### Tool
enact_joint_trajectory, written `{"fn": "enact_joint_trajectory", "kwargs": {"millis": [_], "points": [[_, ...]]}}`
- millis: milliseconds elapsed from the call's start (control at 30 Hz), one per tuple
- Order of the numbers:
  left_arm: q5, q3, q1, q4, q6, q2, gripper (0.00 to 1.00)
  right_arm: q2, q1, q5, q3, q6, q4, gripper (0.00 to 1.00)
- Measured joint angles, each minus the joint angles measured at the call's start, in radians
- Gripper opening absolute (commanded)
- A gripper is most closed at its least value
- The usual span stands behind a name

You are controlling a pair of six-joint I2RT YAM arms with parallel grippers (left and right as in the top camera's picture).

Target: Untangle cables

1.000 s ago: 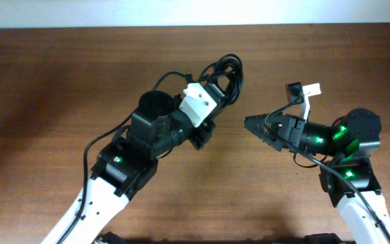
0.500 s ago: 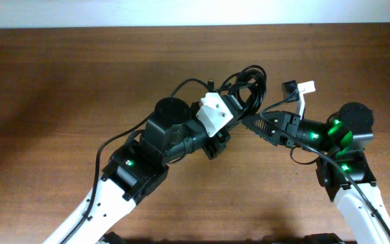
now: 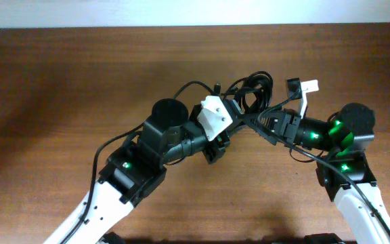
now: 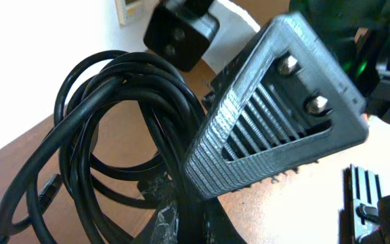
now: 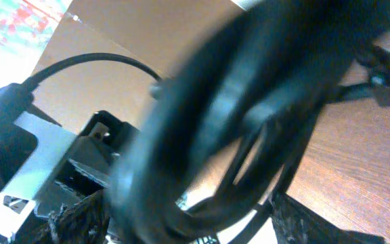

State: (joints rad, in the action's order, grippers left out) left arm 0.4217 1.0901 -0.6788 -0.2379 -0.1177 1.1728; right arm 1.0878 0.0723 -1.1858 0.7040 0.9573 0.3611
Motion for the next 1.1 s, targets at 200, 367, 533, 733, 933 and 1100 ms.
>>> {"fn": "enact_joint_trajectory", "kwargs": {"millis": [200,367,533,733,933,1100], "points": [[-0.121,0.000,-0.002,-0.025,0.000,-0.035,0.00,0.001,-0.017,-0.016,0.000,-0.007,-0.001,0.74],[-0.180,0.000,-0.002,-0.027,0.003,-0.035,0.00,0.001,-0.017,-0.047,0.000,-0.011,-0.016,0.74],[-0.225,0.000,-0.002,-0.027,0.003,-0.036,0.00,0.001,-0.017,-0.055,0.000,-0.015,-0.086,0.74],[-0.282,0.000,-0.002,-0.027,0.003,-0.036,0.00,0.001,-0.017,-0.058,0.000,-0.015,-0.099,0.74],[-0.323,0.000,-0.002,-0.026,0.003,-0.036,0.00,0.001,0.019,-0.057,0.000,-0.015,-0.099,0.75],[-0.327,0.000,-0.002,-0.026,0.003,-0.036,0.00,0.001,0.034,-0.049,0.000,-0.014,-0.100,0.75]]}}
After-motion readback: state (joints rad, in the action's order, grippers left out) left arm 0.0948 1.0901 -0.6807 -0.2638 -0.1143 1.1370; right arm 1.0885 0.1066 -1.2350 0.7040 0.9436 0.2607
